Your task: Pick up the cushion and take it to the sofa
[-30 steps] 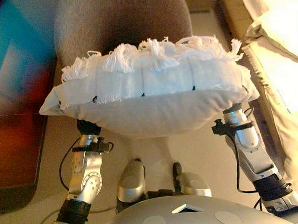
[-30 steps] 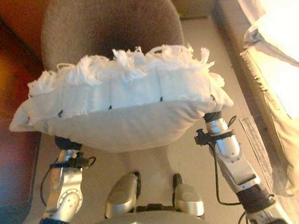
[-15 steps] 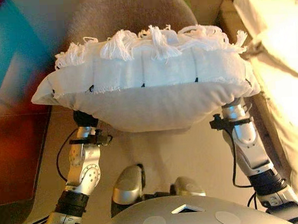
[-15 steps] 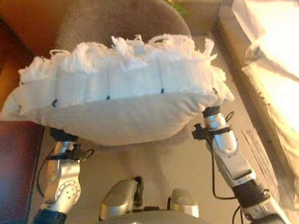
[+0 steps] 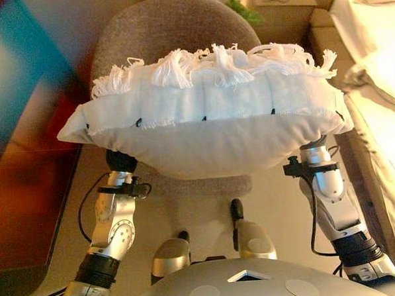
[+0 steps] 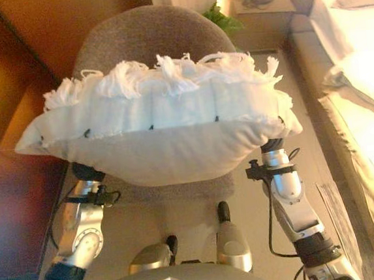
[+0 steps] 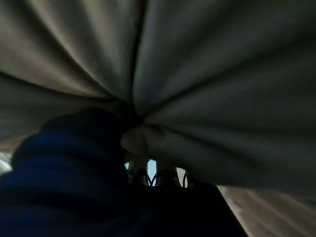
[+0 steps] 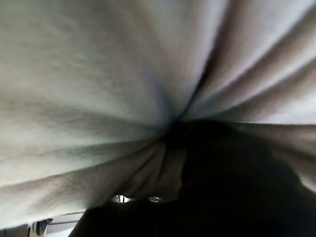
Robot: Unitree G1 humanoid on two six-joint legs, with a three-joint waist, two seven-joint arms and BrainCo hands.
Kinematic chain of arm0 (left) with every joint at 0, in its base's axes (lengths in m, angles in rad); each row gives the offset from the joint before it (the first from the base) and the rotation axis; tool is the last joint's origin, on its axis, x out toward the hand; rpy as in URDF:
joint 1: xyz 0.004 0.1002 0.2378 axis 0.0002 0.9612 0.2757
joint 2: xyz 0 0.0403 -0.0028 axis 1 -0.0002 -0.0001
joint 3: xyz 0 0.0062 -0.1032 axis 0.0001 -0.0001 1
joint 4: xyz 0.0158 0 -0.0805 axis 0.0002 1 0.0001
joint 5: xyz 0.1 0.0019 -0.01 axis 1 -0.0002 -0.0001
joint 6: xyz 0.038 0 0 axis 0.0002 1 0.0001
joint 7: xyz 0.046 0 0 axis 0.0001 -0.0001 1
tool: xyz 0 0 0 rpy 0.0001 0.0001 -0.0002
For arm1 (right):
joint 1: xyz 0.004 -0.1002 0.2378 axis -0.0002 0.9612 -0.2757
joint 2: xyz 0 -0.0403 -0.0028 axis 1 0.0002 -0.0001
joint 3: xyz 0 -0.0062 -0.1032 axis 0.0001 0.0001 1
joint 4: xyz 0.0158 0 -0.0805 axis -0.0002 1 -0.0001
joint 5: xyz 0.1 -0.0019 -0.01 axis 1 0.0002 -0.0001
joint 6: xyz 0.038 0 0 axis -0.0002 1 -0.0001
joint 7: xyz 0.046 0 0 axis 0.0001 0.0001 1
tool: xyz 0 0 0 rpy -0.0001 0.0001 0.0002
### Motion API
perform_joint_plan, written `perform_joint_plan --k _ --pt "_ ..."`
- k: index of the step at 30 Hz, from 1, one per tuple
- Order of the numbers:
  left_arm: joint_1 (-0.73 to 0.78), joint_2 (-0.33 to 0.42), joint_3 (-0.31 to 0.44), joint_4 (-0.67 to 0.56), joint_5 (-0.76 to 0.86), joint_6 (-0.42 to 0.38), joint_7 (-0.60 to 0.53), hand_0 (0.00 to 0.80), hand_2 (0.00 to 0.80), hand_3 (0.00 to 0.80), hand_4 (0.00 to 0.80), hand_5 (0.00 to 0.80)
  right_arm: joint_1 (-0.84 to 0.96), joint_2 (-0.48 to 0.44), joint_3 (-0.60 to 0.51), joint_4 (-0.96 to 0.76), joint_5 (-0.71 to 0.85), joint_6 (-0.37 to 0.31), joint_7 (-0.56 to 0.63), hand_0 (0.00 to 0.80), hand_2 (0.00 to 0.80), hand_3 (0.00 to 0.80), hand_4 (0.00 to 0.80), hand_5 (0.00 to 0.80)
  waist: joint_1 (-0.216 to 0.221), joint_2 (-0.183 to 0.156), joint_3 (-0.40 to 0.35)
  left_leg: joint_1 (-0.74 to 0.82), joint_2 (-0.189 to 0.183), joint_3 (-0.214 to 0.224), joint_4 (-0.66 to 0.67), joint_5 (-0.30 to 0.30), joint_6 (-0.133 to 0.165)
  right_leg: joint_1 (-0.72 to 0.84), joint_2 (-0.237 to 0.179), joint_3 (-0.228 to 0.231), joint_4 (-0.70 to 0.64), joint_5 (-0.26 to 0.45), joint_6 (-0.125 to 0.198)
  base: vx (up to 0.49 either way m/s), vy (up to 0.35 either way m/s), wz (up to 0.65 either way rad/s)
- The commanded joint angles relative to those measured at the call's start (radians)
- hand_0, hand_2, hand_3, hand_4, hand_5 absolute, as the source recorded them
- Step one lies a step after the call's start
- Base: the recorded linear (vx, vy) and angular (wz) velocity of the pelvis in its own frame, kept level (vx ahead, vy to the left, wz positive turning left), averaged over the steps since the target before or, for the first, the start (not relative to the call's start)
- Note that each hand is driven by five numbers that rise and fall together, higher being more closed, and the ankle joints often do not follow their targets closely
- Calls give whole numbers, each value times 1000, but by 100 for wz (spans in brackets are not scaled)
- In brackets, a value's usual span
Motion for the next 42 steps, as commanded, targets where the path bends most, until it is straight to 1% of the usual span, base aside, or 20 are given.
perform_joint_plan --k 1,3,4,5,6,7,8,9,10,11,12,14,15,17,20,22,26,30,37,42 --pt "-100 13 -109 -144 42 -74 -111 800 800 800 800 800 -81 3 57 -105 -5 -80 66 800 800 800 800 800 -34 -48 -59 129 -31 57 -4 -134 75 0 -45 10 -118 96 23 560 -223 33" --pt "-91 9 -110 -147 36 -74 -85 800 800 800 800 800 -88 -10 56 -104 18 -55 83 800 800 800 800 800 -40 -33 -80 165 21 83 30 -61 37 3 -15 -16 -55 56 -9 582 -238 0" --pt "-79 5 -104 -149 34 -75 -76 800 800 800 800 800 -86 -20 53 -115 39 -35 104 800 800 800 800 800 -53 -15 -103 190 74 98 98 85 -14 2 23 -18 -25 27 -44 575 -255 -43" --pt "-73 3 -98 -156 38 -79 -77 800 800 800 800 800 -82 -25 55 -121 50 -31 120 800 800 800 800 800 -55 -9 -114 177 94 120 183 173 -38 15 36 -33 -22 10 -64 481 -233 -38" --pt "-69 2 -94 -161 42 -82 -77 800 800 800 800 800 -80 -28 58 -121 53 -33 128 800 800 800 800 800 -56 -8 -117 156 101 132 247 204 -46 26 41 -38 -25 2 -76 384 -256 -18" --pt "-62 0 -88 -166 50 -90 -79 800 800 800 800 800 -72 -33 65 -113 52 -41 140 800 800 800 800 800 -52 -16 -117 75 108 162 414 241 -47 55 45 -39 -31 -10 -101 340 -262 -8" --pt "-60 -5 -90 -164 52 -93 -77 800 800 800 800 800 -65 -33 67 -102 43 -45 144 800 800 800 800 800 -49 -23 -112 -3 111 178 527 248 -41 76 46 -43 -31 -17 -119 364 -289 -14" --pt "-66 -11 -99 -154 43 -88 -74 800 800 800 800 800 -65 -29 74 -82 26 -52 132 800 800 800 800 800 -39 -32 -100 -83 116 197 579 234 -29 108 41 -57 -35 -24 -128 377 -231 -24" --pt "-77 -18 -104 -141 38 -79 -80 800 800 800 800 800 -72 -31 86 -56 20 -70 112 800 800 800 800 800 -19 -43 -71 -161 107 217 523 191 -12 173 37 -73 -49 -39 -123 317 -156 -21" --pt "-79 -17 -103 -139 41 -79 -82 800 800 800 800 800 -73 -31 88 -53 21 -73 111 800 800 800 800 800 -16 -48 -68 -171 99 218 505 187 -8 180 33 -75 -53 -41 -121 348 -75 -6" --pt "-79 -9 -106 -144 52 -87 -79 800 800 800 800 800 -73 -33 94 -62 20 -72 105 800 800 800 800 800 -3 -52 -53 -192 72 219 369 180 -3 211 31 -77 -71 -55 -108 275 7 5" --pt "-83 3 -108 -161 41 -76 -62 800 800 800 800 800 -74 -37 96 -70 12 -49 100 800 800 800 800 800 8 -54 -31 -191 65 225 208 212 -15 250 30 -80 -100 -63 -97 286 67 0" --pt "-95 -1 -104 -162 30 -62 -58 800 800 800 800 800 -80 -41 95 -70 7 -27 92 800 800 800 800 800 21 -49 -24 -210 46 206 79 246 -27 270 33 -80 -114 -67 -90 259 128 -21" --pt "-110 -18 -104 -154 38 -54 -52 800 800 800 800 800 -90 -42 95 -61 4 -1 86 800 800 800 800 800 38 -51 -18 -235 19 153 10 267 -38 292 35 -66 -122 -81 -88 230 145 -2" --pt "-123 -43 -113 -133 28 -49 -24 800 800 800 800 800 -98 -26 93 -38 -3 30 100 800 800 800 800 800 31 -50 -39 -151 9 155 -116 177 -18 287 25 -73 -120 -94 -76 198 153 4" --pt "-136 -58 -115 -101 5 -37 5 800 800 800 800 800 -84 -16 85 -30 -13 57 125 800 800 800 800 800 19 -44 -61 -88 13 156 -191 161 -12 287 28 -82 -117 -101 -73 233 153 -11" --pt "-123 -80 -110 -57 46 -16 56 800 800 800 800 800 -46 -1 61 -35 15 96 173 800 800 800 800 800 9 -47 -95 -29 20 165 -253 148 0 287 33 -91 -113 -118 -69 213 109 6" --pt "-89 -88 -86 -40 73 21 54 800 800 800 800 800 -35 38 57 -1 48 128 173 800 800 800 800 800 29 -57 -94 -9 14 162 -278 142 13 280 28 -102 -116 -115 -59 131 79 24" --pt "-64 -71 -70 2 125 101 77 800 800 800 800 800 -59 109 114 109 74 120 142 800 800 800 800 800 69 -71 -77 18 4 151 -324 138 31 286 19 -136 -141 -101 -45 90 13 12" --pt "-101 -78 -96 65 183 136 150 800 800 800 800 800 -141 163 186 265 87 105 117 800 800 800 800 800 96 -62 -75 27 -2 141 -338 134 35 292 11 -162 -157 -95 -42 91 3 10"
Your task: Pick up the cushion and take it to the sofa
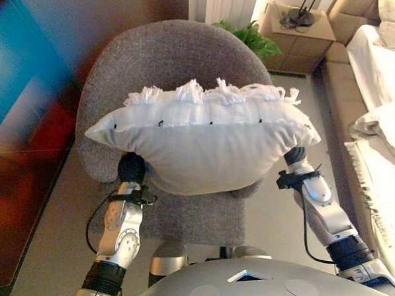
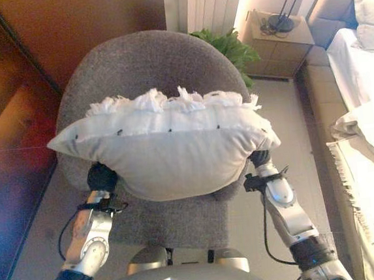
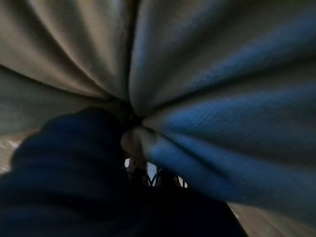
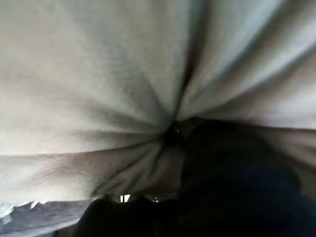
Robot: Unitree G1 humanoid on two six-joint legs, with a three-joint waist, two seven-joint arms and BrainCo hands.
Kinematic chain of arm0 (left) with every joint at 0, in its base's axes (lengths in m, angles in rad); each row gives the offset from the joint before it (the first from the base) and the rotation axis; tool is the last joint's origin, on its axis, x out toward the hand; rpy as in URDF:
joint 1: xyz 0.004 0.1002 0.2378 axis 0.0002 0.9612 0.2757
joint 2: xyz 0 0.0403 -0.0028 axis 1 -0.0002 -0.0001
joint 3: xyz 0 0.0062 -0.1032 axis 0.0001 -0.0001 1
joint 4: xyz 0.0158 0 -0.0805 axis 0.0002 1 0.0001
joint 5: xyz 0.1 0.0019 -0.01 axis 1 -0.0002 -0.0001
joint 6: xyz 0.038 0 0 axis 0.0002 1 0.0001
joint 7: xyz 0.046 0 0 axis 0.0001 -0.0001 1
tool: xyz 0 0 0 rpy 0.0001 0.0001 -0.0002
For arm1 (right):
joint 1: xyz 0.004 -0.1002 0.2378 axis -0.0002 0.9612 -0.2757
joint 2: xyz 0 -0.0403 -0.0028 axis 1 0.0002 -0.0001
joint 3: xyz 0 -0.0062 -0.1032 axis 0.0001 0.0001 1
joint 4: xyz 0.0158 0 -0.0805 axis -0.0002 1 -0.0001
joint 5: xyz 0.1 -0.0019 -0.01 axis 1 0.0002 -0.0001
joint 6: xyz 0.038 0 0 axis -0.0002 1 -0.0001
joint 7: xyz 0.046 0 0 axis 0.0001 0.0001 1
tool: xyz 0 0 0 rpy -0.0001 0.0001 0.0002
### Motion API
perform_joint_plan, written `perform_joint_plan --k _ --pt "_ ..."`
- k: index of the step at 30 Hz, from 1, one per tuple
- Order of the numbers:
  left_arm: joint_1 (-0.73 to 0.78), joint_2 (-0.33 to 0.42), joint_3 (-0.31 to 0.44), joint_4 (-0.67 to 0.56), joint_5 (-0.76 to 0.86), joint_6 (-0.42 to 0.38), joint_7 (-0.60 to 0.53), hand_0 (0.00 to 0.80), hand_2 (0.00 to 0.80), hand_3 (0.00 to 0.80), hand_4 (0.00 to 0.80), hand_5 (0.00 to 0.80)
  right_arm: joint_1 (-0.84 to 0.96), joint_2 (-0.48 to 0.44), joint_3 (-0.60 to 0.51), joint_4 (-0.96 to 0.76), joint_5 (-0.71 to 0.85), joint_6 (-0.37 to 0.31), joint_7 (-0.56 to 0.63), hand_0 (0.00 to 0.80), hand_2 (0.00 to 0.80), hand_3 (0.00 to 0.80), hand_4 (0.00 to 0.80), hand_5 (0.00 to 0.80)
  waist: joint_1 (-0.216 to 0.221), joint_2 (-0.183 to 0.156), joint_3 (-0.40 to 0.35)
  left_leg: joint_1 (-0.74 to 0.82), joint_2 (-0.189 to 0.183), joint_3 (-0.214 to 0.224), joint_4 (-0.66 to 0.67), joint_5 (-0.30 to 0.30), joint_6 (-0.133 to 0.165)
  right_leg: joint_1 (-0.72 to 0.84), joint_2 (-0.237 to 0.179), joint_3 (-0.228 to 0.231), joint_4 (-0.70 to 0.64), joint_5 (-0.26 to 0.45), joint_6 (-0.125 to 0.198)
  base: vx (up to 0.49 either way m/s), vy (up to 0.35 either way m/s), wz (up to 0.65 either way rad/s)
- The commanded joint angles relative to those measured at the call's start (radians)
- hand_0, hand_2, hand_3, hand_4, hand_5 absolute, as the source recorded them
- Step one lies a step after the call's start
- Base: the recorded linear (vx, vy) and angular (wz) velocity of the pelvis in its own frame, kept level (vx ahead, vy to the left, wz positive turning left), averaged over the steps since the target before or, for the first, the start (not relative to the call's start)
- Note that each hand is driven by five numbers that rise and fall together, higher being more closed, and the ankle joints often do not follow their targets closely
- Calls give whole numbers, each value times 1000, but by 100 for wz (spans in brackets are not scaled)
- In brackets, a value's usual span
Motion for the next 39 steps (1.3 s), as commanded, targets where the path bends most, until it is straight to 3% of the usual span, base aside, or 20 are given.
perform_joint_plan --k 1,7,17,25,31,32,33,34,35,39 --pt "-154 -57 -117 -25 101 -1 9 800 800 800 800 800 -163 62 121 14 32 -65 22 800 800 800 800 800 35 29 -28 38 25 15 5 -149 1 -46 -8 -28 6 -12 30 63 9 8" --pt "-249 -79 -117 79 176 32 94 800 800 800 800 800 -284 144 143 198 128 -7 16 800 800 800 800 800 54 34 -16 26 23 11 11 -148 -4 -52 -14 -44 3 -7 32 48 -6 6" --pt "-503 -136 -182 404 253 82 209 800 800 800 800 800 -535 237 158 553 267 50 -15 800 800 800 800 800 74 38 8 -8 32 -1 42 -145 -17 -69 -10 -40 1 13 30 57 -13 10" --pt "-882 -188 -210 725 173 147 275 800 800 800 800 800 -945 214 116 899 386 151 5 800 800 800 800 800 46 60 116 -101 26 -7 45 -123 -31 -172 -16 -34 3 37 32 -198 44 11" --pt "-1104 -197 -190 978 99 274 251 800 800 800 800 800 -1121 176 101 1073 424 217 33 800 800 800 800 800 9 76 171 -149 25 16 39 -102 -42 -238 -27 -27 12 48 35 -124 80 3" --pt "-1125 -201 -184 1007 89 302 239 787 787 787 787 787 -1139 169 92 1096 430 227 45 800 800 800 800 800 5 78 176 -151 24 19 39 -102 -44 -243 -28 -25 14 47 36 -27 76 6" --pt "-1139 -202 -183 1026 79 323 228 474 474 474 474 474 -1152 165 88 1107 426 228 45 800 800 800 800 800 2 81 178 -153 24 21 40 -101 -45 -247 -29 -24 16 48 36 -34 79 5" --pt "-1167 -201 -182 1058 73 321 225 0 0 0 0 0 -1177 152 91 1118 416 225 28 317 317 317 317 317 -5 84 184 -158 23 27 38 -97 -47 -256 -31 -22 18 50 38 -35 78 2" --pt "-1184 -195 -184 1070 74 317 233 0 0 0 0 0 -1189 139 94 1121 416 230 22 0 0 0 0 0 -9 87 187 -160 23 30 35 -94 -49 -262 -32 -22 19 50 39 -31 92 2" --pt "-1222 -148 -196 1061 58 311 247 0 0 0 0 0 -1210 83 96 1113 386 195 0 0 0 0 0 0 -21 98 195 -162 21 42 25 -88 -56 -278 -36 -19 29 46 43 -6 61 5"
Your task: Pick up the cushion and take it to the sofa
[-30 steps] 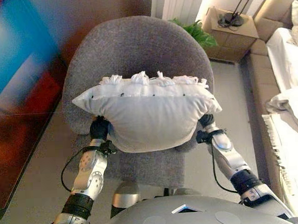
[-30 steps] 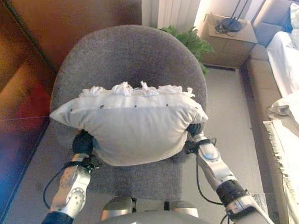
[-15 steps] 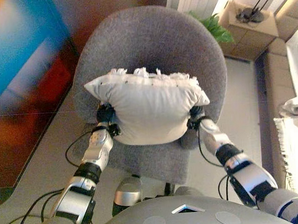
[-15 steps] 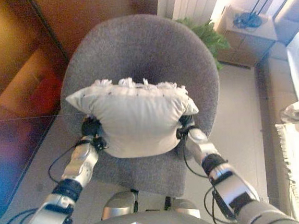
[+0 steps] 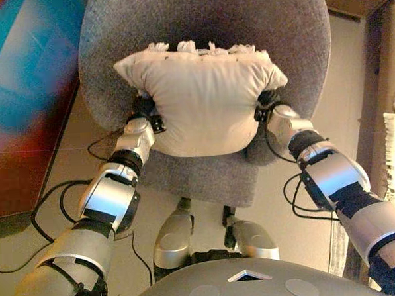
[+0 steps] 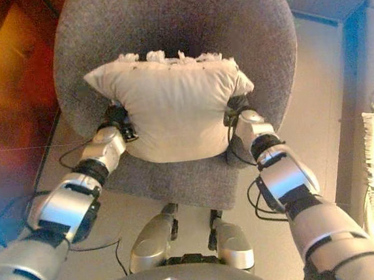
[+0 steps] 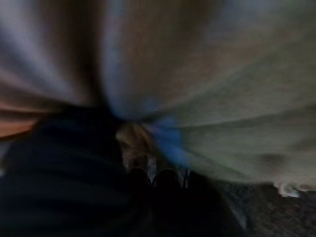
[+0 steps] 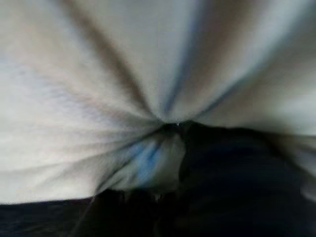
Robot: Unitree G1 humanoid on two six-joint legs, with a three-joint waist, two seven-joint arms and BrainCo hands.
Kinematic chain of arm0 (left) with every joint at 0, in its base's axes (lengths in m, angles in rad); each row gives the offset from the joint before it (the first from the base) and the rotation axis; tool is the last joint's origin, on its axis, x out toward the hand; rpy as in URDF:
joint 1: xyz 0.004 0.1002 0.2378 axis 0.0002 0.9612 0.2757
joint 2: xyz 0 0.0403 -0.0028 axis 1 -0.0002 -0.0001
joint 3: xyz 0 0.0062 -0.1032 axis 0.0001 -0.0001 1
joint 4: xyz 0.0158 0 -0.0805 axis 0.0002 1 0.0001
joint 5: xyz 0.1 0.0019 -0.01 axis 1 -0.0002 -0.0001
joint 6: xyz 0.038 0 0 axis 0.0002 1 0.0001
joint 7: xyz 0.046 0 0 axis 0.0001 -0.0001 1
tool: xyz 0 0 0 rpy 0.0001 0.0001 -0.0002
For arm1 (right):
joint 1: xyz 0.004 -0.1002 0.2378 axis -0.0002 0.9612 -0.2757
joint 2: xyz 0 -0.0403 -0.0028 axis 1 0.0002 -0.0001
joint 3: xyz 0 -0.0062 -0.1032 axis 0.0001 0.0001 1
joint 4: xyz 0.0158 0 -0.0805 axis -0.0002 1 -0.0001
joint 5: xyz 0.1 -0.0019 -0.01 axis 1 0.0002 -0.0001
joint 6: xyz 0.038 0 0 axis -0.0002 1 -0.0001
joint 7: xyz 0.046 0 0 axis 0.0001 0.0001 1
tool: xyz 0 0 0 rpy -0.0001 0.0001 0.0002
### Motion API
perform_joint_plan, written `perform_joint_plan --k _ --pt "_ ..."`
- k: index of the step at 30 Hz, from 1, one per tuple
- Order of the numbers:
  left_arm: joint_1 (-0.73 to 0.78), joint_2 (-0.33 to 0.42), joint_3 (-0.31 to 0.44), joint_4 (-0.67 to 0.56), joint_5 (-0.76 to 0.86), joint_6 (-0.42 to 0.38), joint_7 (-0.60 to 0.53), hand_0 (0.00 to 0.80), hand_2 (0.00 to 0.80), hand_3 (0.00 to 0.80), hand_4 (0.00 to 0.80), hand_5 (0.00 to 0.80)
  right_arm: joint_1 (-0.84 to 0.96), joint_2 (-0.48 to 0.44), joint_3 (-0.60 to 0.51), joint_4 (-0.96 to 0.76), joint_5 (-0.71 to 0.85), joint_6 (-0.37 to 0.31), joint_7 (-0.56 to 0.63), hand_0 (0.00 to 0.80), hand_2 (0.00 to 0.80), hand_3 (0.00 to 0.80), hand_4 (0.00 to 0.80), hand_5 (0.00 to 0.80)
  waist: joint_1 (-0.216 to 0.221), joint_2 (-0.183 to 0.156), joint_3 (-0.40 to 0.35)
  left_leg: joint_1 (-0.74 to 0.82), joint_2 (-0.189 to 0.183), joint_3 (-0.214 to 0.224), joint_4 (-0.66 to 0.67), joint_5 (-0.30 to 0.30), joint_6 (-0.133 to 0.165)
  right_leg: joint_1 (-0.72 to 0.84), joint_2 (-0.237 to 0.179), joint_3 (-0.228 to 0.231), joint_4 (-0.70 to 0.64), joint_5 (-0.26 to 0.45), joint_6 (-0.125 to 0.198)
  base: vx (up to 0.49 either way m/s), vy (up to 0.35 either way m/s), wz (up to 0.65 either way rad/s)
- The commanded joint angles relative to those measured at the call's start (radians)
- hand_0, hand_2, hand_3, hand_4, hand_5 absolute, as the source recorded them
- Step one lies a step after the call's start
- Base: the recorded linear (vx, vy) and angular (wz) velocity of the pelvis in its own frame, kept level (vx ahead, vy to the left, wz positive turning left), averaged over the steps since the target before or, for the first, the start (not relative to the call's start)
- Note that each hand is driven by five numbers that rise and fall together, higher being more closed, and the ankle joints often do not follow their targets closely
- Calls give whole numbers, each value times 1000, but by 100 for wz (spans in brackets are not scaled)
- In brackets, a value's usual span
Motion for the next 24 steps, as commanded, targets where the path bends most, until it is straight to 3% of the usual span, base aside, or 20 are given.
perform_joint_plan --k 1,7,14,20,24 --pt "-202 -48 -87 27 -14 -32 -36 0 0 0 0 0 -180 -33 -7 -38 13 -72 -2 0 0 0 0 0 -15 13 27 89 20 105 19 -196 -63 -74 -50 44 32 -23 47 -5 26 3" --pt "-193 57 -74 -20 -4 -63 5 0 0 0 0 0 -165 -145 -24 -83 29 -112 -20 0 0 0 0 0 -21 18 19 101 20 114 20 -204 -67 -76 -52 39 47 -38 51 6 3 0" --pt "-105 216 7 -77 -53 -113 -19 0 0 0 0 0 -78 -307 -105 -152 56 -169 9 0 0 0 0 0 -25 22 -25 140 23 127 25 -230 -69 -48 -51 32 58 -66 54 67 -18 1" --pt "210 331 157 -293 -16 -150 14 0 0 0 0 0 232 -417 -221 -469 -32 -206 -53 0 0 0 0 0 -27 17 -64 186 22 126 26 -252 -58 -3 -42 35 59 -85 48 77 -33 -7" --pt "502 283 277 -417 73 -136 23 0 0 0 0 0 539 -381 -349 -655 -137 -212 -113 0 0 0 0 0 -21 6 -91 219 22 123 26 -263 -47 39 -35 29 53 -94 42 54 -79 -15"
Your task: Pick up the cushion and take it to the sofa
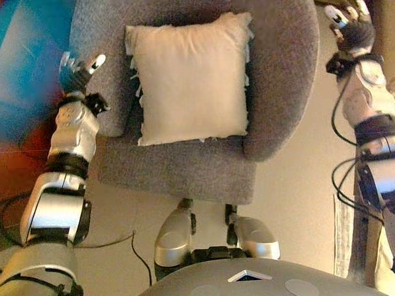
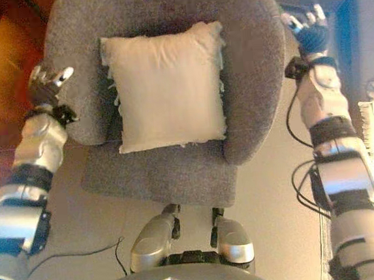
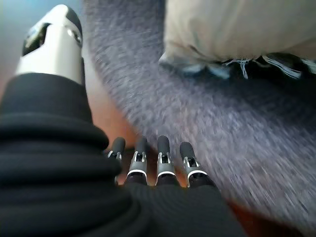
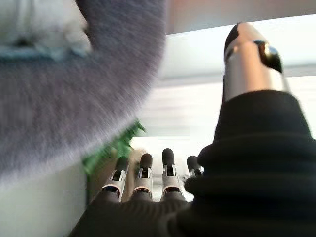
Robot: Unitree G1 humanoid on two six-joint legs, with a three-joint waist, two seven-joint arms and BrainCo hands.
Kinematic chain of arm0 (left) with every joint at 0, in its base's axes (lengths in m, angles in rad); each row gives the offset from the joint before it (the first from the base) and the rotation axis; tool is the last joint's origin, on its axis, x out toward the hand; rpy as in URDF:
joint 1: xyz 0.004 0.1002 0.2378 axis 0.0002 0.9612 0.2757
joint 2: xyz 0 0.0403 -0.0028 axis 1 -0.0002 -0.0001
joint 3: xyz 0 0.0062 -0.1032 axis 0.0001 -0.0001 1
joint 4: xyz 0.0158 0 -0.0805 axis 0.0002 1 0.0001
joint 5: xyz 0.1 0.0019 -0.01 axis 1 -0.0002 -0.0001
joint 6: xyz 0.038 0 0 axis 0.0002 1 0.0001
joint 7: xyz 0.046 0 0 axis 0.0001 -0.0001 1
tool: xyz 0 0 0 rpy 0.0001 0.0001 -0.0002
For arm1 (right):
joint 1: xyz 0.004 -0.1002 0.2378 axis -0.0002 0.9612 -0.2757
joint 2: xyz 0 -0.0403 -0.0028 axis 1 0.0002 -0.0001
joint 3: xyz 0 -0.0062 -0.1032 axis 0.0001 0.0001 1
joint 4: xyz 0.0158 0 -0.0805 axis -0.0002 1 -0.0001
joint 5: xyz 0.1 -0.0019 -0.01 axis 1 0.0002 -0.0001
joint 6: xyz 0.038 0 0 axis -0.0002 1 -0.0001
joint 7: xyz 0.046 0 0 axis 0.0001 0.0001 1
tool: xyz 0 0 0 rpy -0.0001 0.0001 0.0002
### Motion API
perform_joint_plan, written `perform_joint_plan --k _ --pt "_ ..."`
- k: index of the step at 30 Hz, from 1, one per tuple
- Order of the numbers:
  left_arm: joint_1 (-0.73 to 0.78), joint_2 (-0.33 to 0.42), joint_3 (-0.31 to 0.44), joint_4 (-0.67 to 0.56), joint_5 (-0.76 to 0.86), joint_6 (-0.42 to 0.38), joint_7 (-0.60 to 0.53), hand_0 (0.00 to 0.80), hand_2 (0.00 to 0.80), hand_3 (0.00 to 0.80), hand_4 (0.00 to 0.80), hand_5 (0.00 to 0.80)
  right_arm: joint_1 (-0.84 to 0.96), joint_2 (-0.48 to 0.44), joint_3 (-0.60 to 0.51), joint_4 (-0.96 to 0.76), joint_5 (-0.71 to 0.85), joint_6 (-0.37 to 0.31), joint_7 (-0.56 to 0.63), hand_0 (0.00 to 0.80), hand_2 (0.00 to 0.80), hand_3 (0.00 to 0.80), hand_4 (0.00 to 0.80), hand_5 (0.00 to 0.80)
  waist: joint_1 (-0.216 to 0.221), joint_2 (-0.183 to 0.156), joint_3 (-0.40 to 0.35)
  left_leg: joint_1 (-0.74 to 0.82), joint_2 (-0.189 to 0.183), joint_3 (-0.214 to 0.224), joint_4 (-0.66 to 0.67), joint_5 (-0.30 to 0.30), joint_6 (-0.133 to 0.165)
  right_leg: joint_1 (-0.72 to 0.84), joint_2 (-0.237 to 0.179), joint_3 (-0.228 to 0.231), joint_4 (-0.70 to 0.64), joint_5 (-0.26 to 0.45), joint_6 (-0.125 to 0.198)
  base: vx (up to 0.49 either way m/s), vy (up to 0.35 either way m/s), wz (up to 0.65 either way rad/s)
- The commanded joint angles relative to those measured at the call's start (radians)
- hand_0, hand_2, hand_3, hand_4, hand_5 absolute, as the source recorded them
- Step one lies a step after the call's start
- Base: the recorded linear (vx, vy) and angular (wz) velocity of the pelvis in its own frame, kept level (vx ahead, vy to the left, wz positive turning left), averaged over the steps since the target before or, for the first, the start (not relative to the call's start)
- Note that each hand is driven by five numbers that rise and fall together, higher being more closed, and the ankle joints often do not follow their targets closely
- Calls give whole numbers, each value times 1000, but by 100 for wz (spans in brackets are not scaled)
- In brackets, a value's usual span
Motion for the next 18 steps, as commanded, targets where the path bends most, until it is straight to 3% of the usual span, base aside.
perform_joint_plan --k 1,5,11,14,16,18 --pt "215 -87 58 -1 154 -35 12 0 0 0 0 0 304 -3 -79 -99 -128 -41 -64 0 0 0 0 0 8 9 -144 103 15 38 26 -228 -38 -59 -25 0 50 -77 36 55 -91 -1" --pt "432 -154 128 7 219 46 -39 0 0 0 0 0 558 80 -177 -120 -187 12 -16 0 0 0 0 0 0 6 -180 144 17 48 10 -225 -32 -16 -12 -8 40 -79 30 15 -73 -2" --pt "550 -215 121 87 339 90 -26 0 0 0 0 0 707 208 -160 -26 -189 109 46 0 0 0 0 0 -20 -5 -202 185 18 62 2 -226 -30 24 2 2 30 -80 24 -33 -71 -6" --pt "580 -288 90 215 346 134 -30 0 0 0 0 0 742 305 -97 111 -281 112 25 0 0 0 0 0 -25 -12 -216 201 15 63 2 -230 -25 45 12 14 24 -82 19 -21 -73 -7" --pt "571 -331 52 324 379 125 -15 0 0 0 0 0 736 346 -61 242 -232 114 49 0 0 0 0 0 -26 -17 -223 213 15 66 2 -235 -22 60 17 19 18 -84 16 -5 -62 -12" --pt "547 -376 7 476 380 89 11 0 0 0 0 0 704 401 -20 405 -297 94 62 0 0 0 0 0 -30 -18 -233 222 15 69 2 -240 -20 72 24 30 11 -85 12 -1 -44 -14"
